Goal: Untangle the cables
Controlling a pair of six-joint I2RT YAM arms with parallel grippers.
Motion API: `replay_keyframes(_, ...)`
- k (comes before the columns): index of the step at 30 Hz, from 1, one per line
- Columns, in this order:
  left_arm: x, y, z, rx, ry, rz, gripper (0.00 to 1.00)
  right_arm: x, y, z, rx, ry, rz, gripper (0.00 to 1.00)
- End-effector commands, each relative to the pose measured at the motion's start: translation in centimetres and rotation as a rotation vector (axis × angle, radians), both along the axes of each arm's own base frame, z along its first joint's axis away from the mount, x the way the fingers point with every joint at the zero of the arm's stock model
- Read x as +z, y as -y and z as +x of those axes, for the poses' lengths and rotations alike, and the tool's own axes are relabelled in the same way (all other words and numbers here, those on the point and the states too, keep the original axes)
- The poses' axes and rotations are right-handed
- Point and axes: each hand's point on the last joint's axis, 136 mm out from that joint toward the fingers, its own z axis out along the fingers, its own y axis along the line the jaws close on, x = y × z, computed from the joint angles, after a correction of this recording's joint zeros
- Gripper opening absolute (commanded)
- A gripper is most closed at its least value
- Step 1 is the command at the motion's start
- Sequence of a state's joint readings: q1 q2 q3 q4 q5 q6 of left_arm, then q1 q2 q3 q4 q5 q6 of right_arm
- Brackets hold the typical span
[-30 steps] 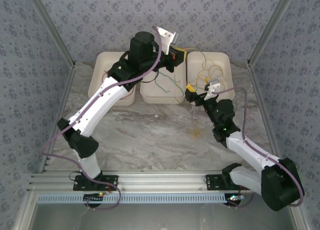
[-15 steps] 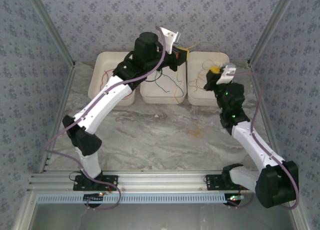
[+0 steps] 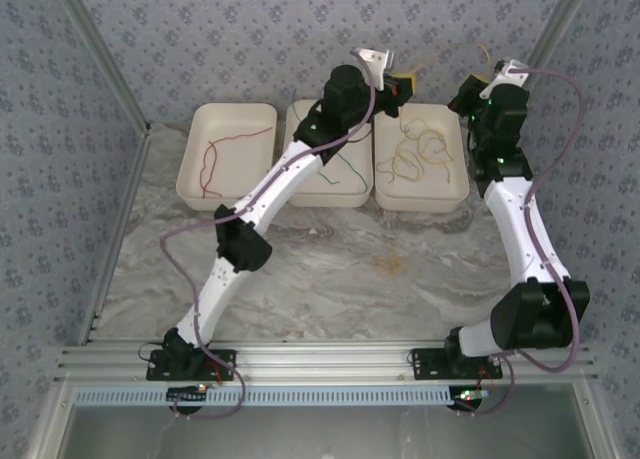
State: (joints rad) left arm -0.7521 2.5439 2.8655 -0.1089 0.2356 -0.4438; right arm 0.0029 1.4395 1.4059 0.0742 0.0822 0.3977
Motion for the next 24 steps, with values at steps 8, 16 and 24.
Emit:
replay_keyframes(8,-2.7,-0.2,3.6,-0.019,-0.105,-0.183,0.0,-2.9,2.9,3.2,-0.057,-0.077,0.049,0.0)
replay_keyframes(16,-12.6,0.7,7.6,0.022,-0.297,-0.195,0.0,-9.3,3.0,6.4,-0.058,-0.233,0.071,0.0)
replay_keyframes(24,-16.0,1.5,8.2,0.013,-0.365,-0.226,0.0,-13.5,3.1,8.8,-0.051,-0.321,0.103,0.0)
